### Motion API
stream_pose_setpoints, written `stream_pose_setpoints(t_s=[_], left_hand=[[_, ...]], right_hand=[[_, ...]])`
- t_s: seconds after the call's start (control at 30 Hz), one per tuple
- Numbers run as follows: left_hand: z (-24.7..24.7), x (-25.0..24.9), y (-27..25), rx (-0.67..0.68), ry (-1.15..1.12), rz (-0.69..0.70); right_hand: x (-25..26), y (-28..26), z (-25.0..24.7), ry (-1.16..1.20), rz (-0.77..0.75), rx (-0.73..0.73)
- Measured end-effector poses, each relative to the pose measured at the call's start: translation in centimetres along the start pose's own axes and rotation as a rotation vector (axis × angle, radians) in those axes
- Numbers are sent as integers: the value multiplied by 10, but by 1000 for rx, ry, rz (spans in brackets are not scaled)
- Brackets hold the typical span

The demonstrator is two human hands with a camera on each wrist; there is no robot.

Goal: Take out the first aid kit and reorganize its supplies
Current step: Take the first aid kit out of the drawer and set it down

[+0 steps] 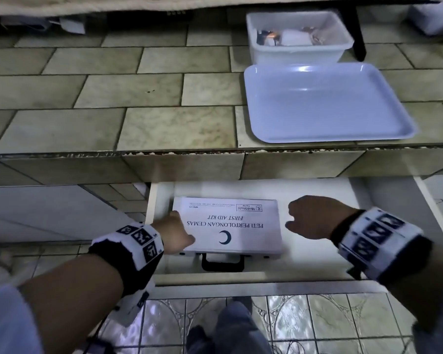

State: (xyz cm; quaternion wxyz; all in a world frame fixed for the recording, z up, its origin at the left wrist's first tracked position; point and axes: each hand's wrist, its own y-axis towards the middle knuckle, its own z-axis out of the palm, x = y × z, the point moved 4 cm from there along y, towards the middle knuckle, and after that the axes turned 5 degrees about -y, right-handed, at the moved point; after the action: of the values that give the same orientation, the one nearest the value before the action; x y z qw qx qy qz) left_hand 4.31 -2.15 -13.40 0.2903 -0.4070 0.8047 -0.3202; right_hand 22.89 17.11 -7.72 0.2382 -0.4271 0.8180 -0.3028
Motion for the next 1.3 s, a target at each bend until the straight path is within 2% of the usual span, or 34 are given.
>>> stream_pose_setpoints(t_s=[0.07, 0.13, 0.23, 0.33, 0.47, 0.53, 0.67, 0.73, 0.83, 0.97, 1.0, 1.1, 1.2, 1.3], left_hand=[[4, -4, 5, 17, -46, -57], [5, -7, 9, 24, -103, -100], [7, -2, 17, 57, -265, -163], [5, 1, 21, 83, -557, -190], [0, -2, 15, 30, -651, -167], [2, -3, 10, 73, -691, -163], [0, -2, 14, 22, -307, -123], [3, -3, 16, 37, -187, -102], [10, -4, 20, 111, -221, -106], [11, -6, 23, 140, -512, -159], [10, -6, 23, 143, -515, -165], [5, -11, 17, 140, -266, -164], [-5, -22, -3, 29, -31, -52], [-5, -15, -12, -36, -72, -46]], right_hand=[[0, 18, 13, -91, -6, 162], [2, 31, 22, -39, -12, 282], [8, 47, 35, 281, -8, 406], [9, 47, 33, 527, 6, 414], [-3, 41, 19, 838, 31, 323], [-4, 37, 19, 878, 34, 338], [0, 45, 25, 675, 87, 318], [0, 51, 27, 591, 104, 302], [-1, 57, 32, 598, 123, 292], [-3, 66, 32, 753, 107, 297], [-4, 67, 30, 759, 107, 285], [-4, 68, 27, 810, 83, 268], [-4, 60, 26, 781, 55, 290], [-12, 46, 19, 809, 40, 240]])
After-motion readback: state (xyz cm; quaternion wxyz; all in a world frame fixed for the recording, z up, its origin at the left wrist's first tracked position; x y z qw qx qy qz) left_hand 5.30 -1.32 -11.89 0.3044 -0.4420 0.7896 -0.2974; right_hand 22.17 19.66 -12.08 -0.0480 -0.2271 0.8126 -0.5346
